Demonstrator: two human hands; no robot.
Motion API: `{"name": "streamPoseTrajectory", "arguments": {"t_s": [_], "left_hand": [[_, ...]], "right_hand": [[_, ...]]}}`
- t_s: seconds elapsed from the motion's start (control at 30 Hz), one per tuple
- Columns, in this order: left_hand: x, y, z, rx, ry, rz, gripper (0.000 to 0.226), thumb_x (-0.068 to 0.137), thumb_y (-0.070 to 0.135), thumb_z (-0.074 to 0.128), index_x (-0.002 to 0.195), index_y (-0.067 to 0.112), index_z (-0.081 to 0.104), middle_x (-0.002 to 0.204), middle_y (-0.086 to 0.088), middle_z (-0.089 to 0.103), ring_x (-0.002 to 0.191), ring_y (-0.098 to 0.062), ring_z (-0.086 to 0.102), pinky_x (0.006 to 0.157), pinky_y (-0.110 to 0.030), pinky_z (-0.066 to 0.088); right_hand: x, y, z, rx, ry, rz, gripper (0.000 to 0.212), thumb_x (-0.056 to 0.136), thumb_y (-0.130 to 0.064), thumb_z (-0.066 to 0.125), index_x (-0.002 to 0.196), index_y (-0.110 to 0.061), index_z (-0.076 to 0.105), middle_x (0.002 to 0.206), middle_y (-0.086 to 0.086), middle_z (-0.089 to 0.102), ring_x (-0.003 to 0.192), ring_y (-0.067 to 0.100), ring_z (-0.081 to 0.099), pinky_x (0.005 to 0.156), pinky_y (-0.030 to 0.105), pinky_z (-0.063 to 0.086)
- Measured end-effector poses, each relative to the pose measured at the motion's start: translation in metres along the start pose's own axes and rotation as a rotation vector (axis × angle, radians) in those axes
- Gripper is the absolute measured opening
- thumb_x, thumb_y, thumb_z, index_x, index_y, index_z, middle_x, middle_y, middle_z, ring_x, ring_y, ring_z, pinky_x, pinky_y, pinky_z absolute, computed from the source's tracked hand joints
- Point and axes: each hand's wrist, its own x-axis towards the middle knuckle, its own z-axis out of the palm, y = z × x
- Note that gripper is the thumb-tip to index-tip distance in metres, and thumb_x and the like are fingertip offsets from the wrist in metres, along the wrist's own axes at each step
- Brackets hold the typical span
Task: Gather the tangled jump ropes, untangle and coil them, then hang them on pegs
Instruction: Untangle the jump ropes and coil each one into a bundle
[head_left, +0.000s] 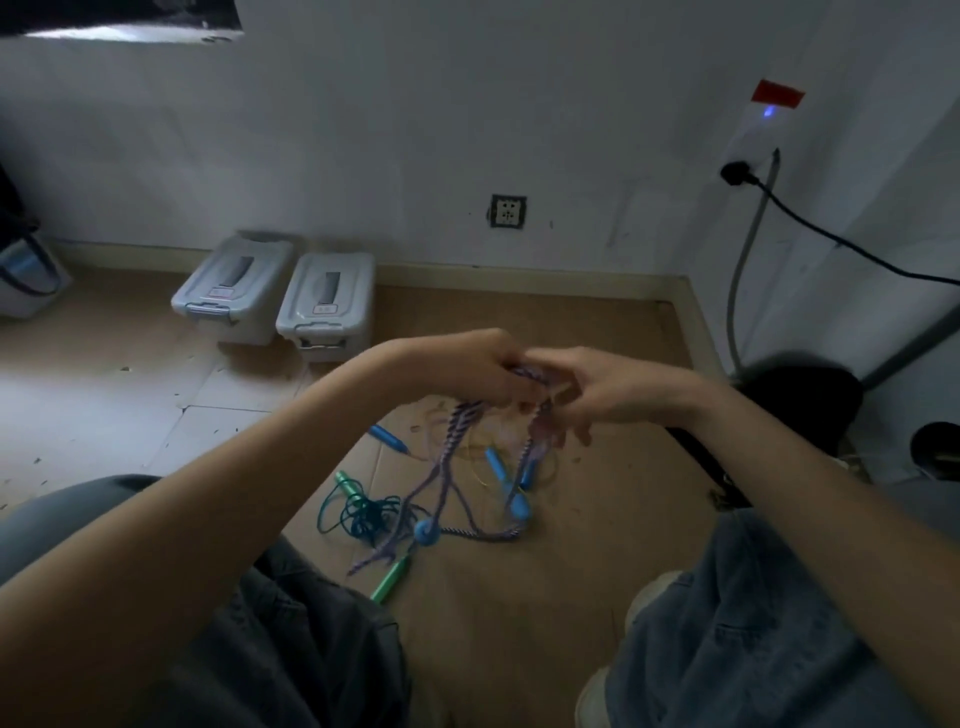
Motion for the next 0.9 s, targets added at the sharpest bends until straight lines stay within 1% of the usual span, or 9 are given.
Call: {"name": "streamPoseTrajectory", "arguments": {"t_s": [0.07, 0.23, 0.33, 0.4, 0.5, 0.57, 0.63, 0.73, 0.9], "left_hand": [[0.003, -0.007, -0.001, -0.081, 0.025, -0.051, 0.019, 0.089, 0.028, 0.056, 0.081, 0.013, 0.065, 0.058, 0.009, 0.055, 0.046, 0.001, 0.047, 0.046, -0.009, 0.039], [-0.016, -0.062, 0.03, -0.021, -0.41, -0.372, 0.025, 0.093, 0.016, 0.048, 0.071, 0.013, 0.058, 0.067, 0.0, 0.065, 0.052, -0.006, 0.054, 0.054, -0.017, 0.043], [-0.021, -0.072, 0.036, -0.166, -0.348, -0.362, 0.025, 0.096, 0.018, 0.042, 0.076, 0.012, 0.055, 0.057, 0.005, 0.061, 0.048, -0.005, 0.053, 0.053, -0.017, 0.043], [-0.017, -0.062, 0.033, -0.355, -0.278, -0.224, 0.025, 0.097, 0.021, 0.04, 0.077, 0.012, 0.053, 0.056, 0.004, 0.05, 0.046, -0.006, 0.044, 0.049, -0.015, 0.038], [-0.004, -0.04, 0.035, -0.39, -0.291, -0.067, 0.025, 0.095, 0.023, 0.045, 0.077, 0.012, 0.057, 0.058, 0.002, 0.041, 0.048, -0.007, 0.036, 0.046, -0.014, 0.033], [0.002, -0.042, 0.034, -0.303, -0.241, -0.086, 0.024, 0.093, 0.022, 0.051, 0.071, 0.015, 0.06, 0.053, 0.005, 0.045, 0.045, -0.006, 0.039, 0.046, -0.014, 0.035], [0.006, -0.058, 0.035, -0.067, -0.191, -0.141, 0.021, 0.09, 0.021, 0.055, 0.07, 0.019, 0.06, 0.057, 0.007, 0.055, 0.051, -0.007, 0.048, 0.053, -0.017, 0.041], [0.008, -0.079, 0.045, 0.173, -0.14, -0.208, 0.016, 0.088, 0.025, 0.058, 0.077, 0.015, 0.063, 0.067, 0.008, 0.058, 0.06, -0.004, 0.052, 0.059, -0.009, 0.039], [0.013, -0.093, 0.057, -0.339, -0.003, -0.244, 0.01, 0.081, 0.021, 0.067, 0.081, 0.017, 0.058, 0.076, 0.002, 0.06, 0.066, -0.006, 0.06, 0.061, -0.016, 0.052]], "right_hand": [[0.0, -0.003, -0.006, 0.047, 0.237, -0.034, 0.011, 0.086, -0.002, 0.058, 0.092, -0.008, 0.064, 0.073, 0.003, 0.066, 0.048, 0.006, 0.058, 0.041, 0.013, 0.041], [-0.01, 0.026, -0.044, -0.043, 0.954, 0.215, 0.021, 0.087, 0.008, 0.044, 0.089, 0.005, 0.065, 0.071, 0.013, 0.064, 0.04, 0.002, 0.053, 0.044, 0.014, 0.043], [-0.013, 0.047, -0.035, -0.339, 0.549, 0.451, 0.025, 0.084, -0.002, 0.06, 0.109, -0.005, 0.061, 0.111, 0.019, 0.065, 0.086, 0.026, 0.065, 0.074, 0.037, 0.054], [-0.006, 0.043, -0.012, -0.425, 0.184, 0.367, 0.075, 0.077, -0.017, 0.073, 0.14, -0.017, 0.033, 0.141, 0.004, 0.043, 0.121, 0.022, 0.049, 0.097, 0.036, 0.045], [0.005, 0.024, 0.026, -0.121, -0.1, 0.144, 0.065, 0.08, -0.017, 0.07, 0.136, -0.024, 0.039, 0.125, -0.009, 0.051, 0.103, 0.002, 0.053, 0.083, 0.019, 0.046], [0.008, 0.023, 0.031, -0.005, -0.042, 0.129, 0.014, 0.089, -0.007, 0.056, 0.097, -0.016, 0.064, 0.074, -0.005, 0.064, 0.058, 0.0, 0.055, 0.051, 0.014, 0.043], [0.007, 0.03, 0.017, -0.1, 0.206, 0.207, 0.031, 0.091, -0.001, 0.045, 0.072, -0.016, 0.064, 0.047, -0.008, 0.053, 0.042, 0.004, 0.047, 0.04, 0.016, 0.036], [0.004, 0.046, 0.0, -0.399, 0.414, 0.413, 0.02, 0.089, -0.007, 0.047, 0.079, -0.01, 0.065, 0.069, 0.004, 0.062, 0.068, 0.02, 0.061, 0.061, 0.027, 0.05], [0.005, 0.075, 0.011, -0.639, 0.305, 0.708, 0.014, 0.092, -0.011, 0.045, 0.098, -0.009, 0.057, 0.1, 0.011, 0.06, 0.092, 0.029, 0.058, 0.072, 0.033, 0.044]]}}
